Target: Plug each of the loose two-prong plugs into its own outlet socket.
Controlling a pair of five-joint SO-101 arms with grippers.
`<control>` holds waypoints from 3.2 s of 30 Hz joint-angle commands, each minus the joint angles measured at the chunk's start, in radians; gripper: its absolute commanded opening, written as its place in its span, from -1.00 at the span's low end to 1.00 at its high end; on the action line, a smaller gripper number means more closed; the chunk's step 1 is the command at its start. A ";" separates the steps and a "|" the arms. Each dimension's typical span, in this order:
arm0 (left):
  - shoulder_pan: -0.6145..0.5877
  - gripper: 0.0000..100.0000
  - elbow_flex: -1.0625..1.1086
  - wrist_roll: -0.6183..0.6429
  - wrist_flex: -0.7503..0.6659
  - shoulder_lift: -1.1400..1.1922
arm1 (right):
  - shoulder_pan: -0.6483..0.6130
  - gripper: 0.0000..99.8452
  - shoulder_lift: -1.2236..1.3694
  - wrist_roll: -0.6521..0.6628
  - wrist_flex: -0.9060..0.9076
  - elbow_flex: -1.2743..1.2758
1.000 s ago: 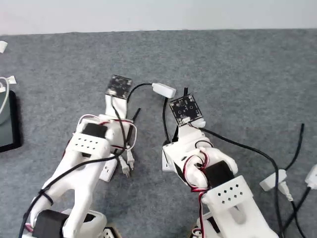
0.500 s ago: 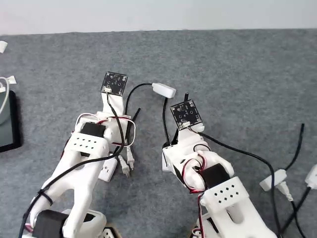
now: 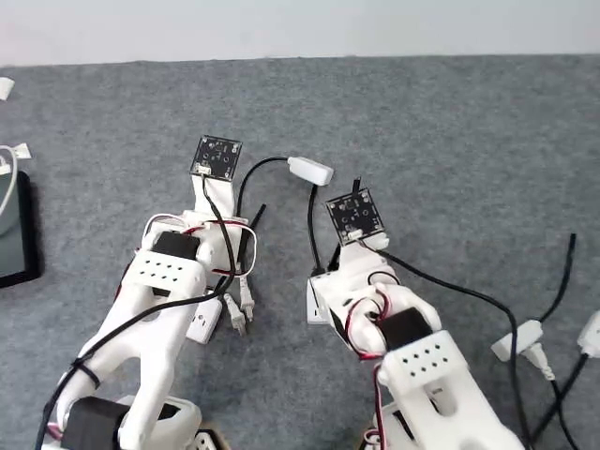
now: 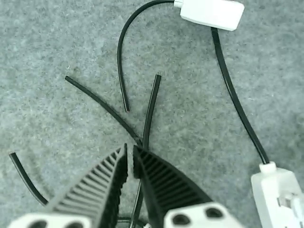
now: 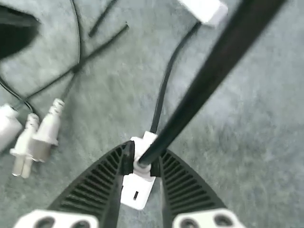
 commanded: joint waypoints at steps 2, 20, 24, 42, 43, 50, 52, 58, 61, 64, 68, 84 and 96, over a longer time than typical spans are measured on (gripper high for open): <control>-0.006 -0.97 -0.027 0.008 -0.023 -0.023 | 0.013 -0.98 0.070 0.011 -0.021 -0.066; -0.008 -0.97 -0.025 0.006 -0.023 -0.023 | -0.048 -0.98 0.099 0.129 -0.019 0.046; -0.008 -0.97 -0.025 0.006 -0.023 -0.023 | -0.048 -0.98 0.105 0.147 0.019 0.046; -0.141 -0.97 -0.090 0.046 -0.021 -0.025 | -0.173 -0.40 0.372 -0.213 0.134 -0.239; -0.155 -0.97 -0.093 0.075 -0.021 -0.028 | -0.189 -0.40 0.404 -0.224 0.134 -0.259; -0.187 -0.97 -0.111 0.133 -0.021 -0.023 | -0.176 -0.43 0.639 -0.270 0.124 -0.371; -0.189 -0.97 -0.111 0.133 -0.021 -0.023 | -0.145 -0.54 0.694 -0.269 0.153 -0.414; -0.196 -0.97 -0.081 0.130 -0.112 -0.021 | -0.125 -0.98 0.779 -0.117 0.196 -0.506; -0.196 -0.97 -0.042 0.133 -0.186 -0.021 | -0.056 -0.98 0.757 -0.100 0.197 -0.509; -0.196 -0.97 -0.035 0.133 -0.201 -0.021 | 0.064 -0.98 0.713 -0.097 0.199 -0.509; -0.199 -0.97 -0.021 0.129 -0.227 -0.014 | 0.246 -0.98 0.684 -0.054 0.248 -0.526; -0.311 -0.97 -0.085 0.127 -0.114 0.166 | 1.003 -0.98 0.963 0.187 0.398 -0.947; -0.351 -0.97 -0.081 0.126 -0.052 0.166 | 1.171 -0.72 1.348 0.261 0.498 -1.338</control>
